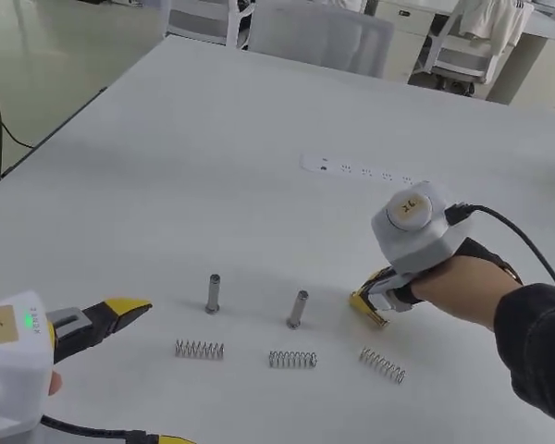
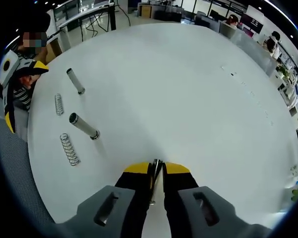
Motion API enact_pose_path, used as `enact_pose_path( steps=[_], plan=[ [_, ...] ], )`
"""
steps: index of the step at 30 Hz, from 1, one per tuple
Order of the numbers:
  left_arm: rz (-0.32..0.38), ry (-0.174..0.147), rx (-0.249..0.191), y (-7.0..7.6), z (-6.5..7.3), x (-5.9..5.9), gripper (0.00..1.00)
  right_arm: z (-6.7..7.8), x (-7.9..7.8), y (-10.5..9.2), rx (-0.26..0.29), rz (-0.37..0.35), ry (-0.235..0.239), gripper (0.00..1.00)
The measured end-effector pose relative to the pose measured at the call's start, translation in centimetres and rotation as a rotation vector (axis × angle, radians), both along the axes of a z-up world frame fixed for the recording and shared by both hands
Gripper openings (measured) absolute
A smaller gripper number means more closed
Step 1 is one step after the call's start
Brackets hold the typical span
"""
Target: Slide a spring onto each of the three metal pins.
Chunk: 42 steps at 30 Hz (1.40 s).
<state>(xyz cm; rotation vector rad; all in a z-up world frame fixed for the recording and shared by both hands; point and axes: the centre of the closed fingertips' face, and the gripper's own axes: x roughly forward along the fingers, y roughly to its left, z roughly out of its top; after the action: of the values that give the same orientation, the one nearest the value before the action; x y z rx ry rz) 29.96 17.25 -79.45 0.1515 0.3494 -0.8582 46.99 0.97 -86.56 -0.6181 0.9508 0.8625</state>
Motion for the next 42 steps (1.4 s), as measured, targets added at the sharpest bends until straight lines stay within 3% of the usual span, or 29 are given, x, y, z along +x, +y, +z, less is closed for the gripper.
enact_pose_path(
  steps=[12, 17, 24, 42],
  plan=[
    [0.0, -0.003, 0.001, 0.0, 0.1, -0.1, 0.88, -0.2, -0.1, 0.0, 0.008, -0.079, 0.05, 0.05],
    [0.005, -0.006, 0.003, 0.2, 0.3, -0.2, 0.88, 0.0, -0.2, -0.1, 0.022, -0.094, 0.041, 0.05],
    [0.011, -0.015, 0.004, 0.3, 0.6, -0.1, 0.88, 1.7, -0.3, -0.5, 0.066, -0.117, 0.005, 0.05],
    [0.007, -0.031, 0.023, 0.0, 1.1, -0.6, 0.88, 3.9, -1.9, -0.3, 0.12, -0.106, -0.057, 0.05]
  ],
)
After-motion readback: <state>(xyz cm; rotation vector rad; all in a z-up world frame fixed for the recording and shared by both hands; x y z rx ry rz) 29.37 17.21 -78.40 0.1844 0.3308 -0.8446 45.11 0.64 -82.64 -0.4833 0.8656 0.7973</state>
